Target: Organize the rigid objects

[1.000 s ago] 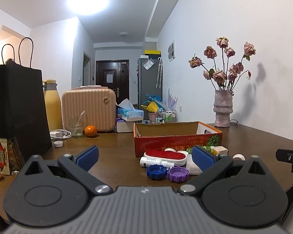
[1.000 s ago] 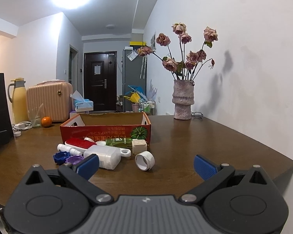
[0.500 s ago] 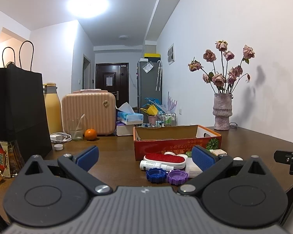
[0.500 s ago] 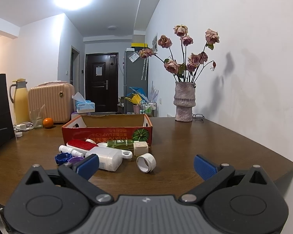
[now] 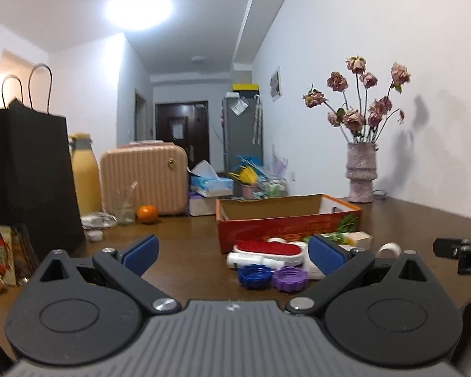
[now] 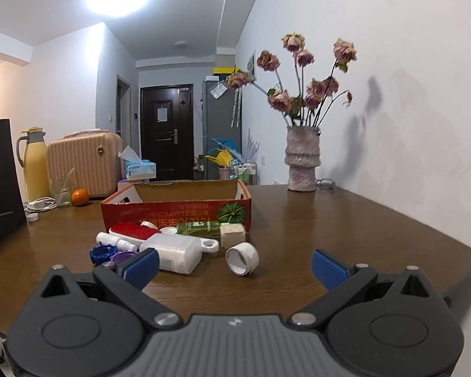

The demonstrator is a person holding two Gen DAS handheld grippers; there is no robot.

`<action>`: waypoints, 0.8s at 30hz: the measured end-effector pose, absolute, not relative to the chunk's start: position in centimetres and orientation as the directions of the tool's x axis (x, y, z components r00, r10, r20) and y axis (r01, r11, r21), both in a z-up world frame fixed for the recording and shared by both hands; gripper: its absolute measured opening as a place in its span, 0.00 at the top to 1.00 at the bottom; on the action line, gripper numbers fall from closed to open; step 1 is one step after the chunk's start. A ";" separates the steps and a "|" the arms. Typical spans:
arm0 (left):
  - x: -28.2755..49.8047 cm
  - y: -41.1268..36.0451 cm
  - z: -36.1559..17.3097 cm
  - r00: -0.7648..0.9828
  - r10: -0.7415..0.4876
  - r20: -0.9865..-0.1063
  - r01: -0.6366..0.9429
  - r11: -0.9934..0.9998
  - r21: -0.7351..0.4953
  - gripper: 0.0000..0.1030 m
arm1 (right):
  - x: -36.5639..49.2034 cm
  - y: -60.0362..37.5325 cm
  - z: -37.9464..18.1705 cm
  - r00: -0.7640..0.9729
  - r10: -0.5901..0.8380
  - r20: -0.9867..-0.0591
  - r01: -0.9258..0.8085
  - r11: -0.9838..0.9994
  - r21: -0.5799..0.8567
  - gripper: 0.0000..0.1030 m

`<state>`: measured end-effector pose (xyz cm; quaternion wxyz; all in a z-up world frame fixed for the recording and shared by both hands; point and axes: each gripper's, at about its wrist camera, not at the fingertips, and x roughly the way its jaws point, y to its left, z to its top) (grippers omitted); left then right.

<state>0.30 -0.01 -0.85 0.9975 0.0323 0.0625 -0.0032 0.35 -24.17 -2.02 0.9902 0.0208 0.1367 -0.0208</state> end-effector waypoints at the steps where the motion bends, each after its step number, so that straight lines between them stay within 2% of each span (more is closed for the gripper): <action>1: 0.5 0.0 -1.3 0.993 -0.008 -0.120 0.016 0.998 0.067 0.00 | 0.8 -24.2 -2.3 0.961 -0.027 -0.276 0.041 0.998 0.044 0.00; 4: 1.5 0.2 -2.2 0.990 -0.048 -0.131 0.055 0.997 0.048 0.00 | 2.1 -24.1 -3.3 0.960 0.002 -0.280 0.019 0.997 0.071 0.00; 6: 2.4 0.2 -2.8 0.984 -0.058 -0.170 0.067 0.997 0.046 0.00 | 2.9 -24.1 -3.8 0.965 0.040 -0.258 -0.023 0.998 0.066 0.00; 10: 4.8 0.2 -3.7 0.966 -0.056 -0.251 0.074 0.995 0.062 0.00 | 5.1 -24.0 -4.6 0.938 0.117 -0.326 -0.100 0.992 0.071 0.00; 13: 7.0 1.0 -4.1 0.954 -0.043 -0.296 0.061 0.997 0.051 0.00 | 6.1 -23.6 -4.8 0.932 0.187 -0.309 -0.158 0.981 0.115 0.01; 14: 7.7 1.5 -4.2 0.951 -0.037 -0.307 0.054 0.997 0.047 0.00 | 6.7 -23.2 -4.8 0.923 0.219 -0.315 -0.185 0.973 0.135 0.03; 18: 10.4 4.1 -4.4 0.940 -0.004 -0.340 0.024 0.998 0.053 0.00 | 10.5 -20.3 -5.2 0.861 0.305 -0.407 -0.265 0.952 0.153 0.26; 24: 13.6 6.7 -4.8 0.909 -0.092 -0.406 0.112 0.993 0.026 0.00 | 15.5 -15.2 -5.9 0.811 0.338 -0.478 -0.317 0.940 0.128 0.27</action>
